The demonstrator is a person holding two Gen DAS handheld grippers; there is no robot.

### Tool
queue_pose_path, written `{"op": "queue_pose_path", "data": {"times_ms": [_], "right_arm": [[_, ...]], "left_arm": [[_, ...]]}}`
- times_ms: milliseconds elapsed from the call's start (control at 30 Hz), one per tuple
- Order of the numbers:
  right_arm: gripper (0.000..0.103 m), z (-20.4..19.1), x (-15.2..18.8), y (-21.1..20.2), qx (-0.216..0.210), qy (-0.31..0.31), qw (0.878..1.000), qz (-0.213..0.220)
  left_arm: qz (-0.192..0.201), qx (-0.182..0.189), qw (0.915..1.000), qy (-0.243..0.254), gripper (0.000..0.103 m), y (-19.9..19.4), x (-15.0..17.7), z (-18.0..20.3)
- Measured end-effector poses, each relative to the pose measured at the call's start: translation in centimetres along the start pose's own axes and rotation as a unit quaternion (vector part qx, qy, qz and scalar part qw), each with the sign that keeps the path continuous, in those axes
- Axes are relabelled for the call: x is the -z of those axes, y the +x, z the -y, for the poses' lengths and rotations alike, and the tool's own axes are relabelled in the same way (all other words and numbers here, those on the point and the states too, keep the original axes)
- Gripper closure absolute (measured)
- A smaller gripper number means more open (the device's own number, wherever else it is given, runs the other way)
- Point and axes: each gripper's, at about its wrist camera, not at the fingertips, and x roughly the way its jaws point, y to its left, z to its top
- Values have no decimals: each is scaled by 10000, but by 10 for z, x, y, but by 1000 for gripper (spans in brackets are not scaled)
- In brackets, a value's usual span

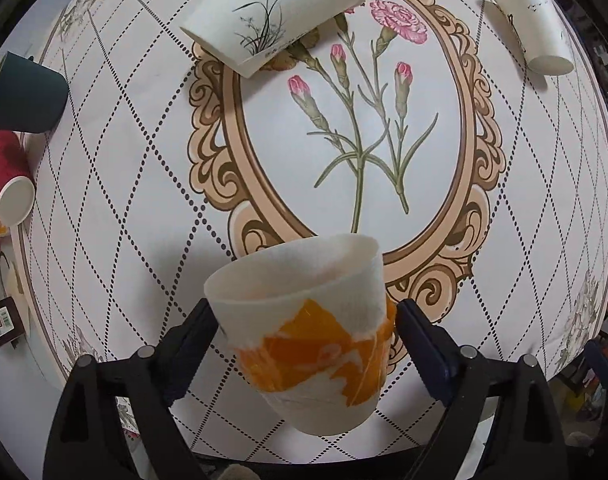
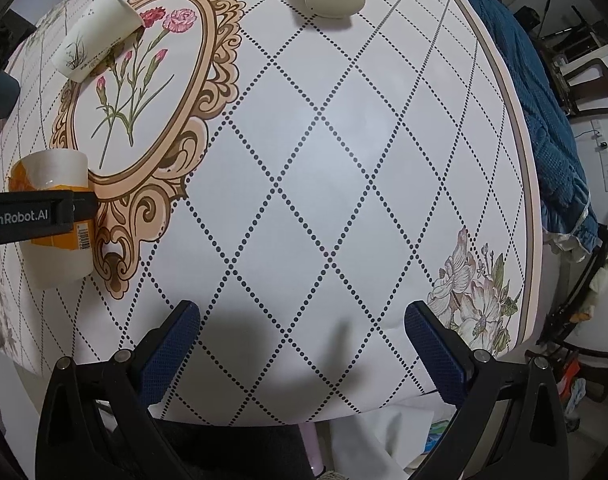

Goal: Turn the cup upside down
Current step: 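Lift the orange-taped cup off the table with the left gripper, then lower the cup upright onto the table and open the left gripper, then roll the right gripper and close it around the orange-taped cup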

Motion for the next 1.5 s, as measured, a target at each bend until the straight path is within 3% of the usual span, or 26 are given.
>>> {"op": "queue_pose_path", "data": {"times_ms": [367, 833, 1167, 1300, 1400, 1500], "right_arm": [[0, 3, 5, -11, -82, 63, 9999, 102], [0, -24, 30, -80, -717, -219, 9951, 641], [0, -57, 35, -110, -939, -52, 9928, 746], [0, -82, 31, -115, -868, -149, 9934, 735], [0, -103, 28, -117, -758, -419, 9936, 722], [0, -125, 21, -120, -399, -1117, 9899, 773]], "left_arm": [[233, 77, 9996, -119, 12, -39, 19, -7], [1011, -262, 9925, -633, 12, -115, 108, -66], [1120, -202, 9901, -826, 12, -120, 125, -123], [1225, 21, 9886, -878, 12, -117, 124, -148], [1211, 35, 9884, -919, 12, -109, 122, -160], [1080, 108, 9878, -1113, 12, -95, 121, -174]]}}
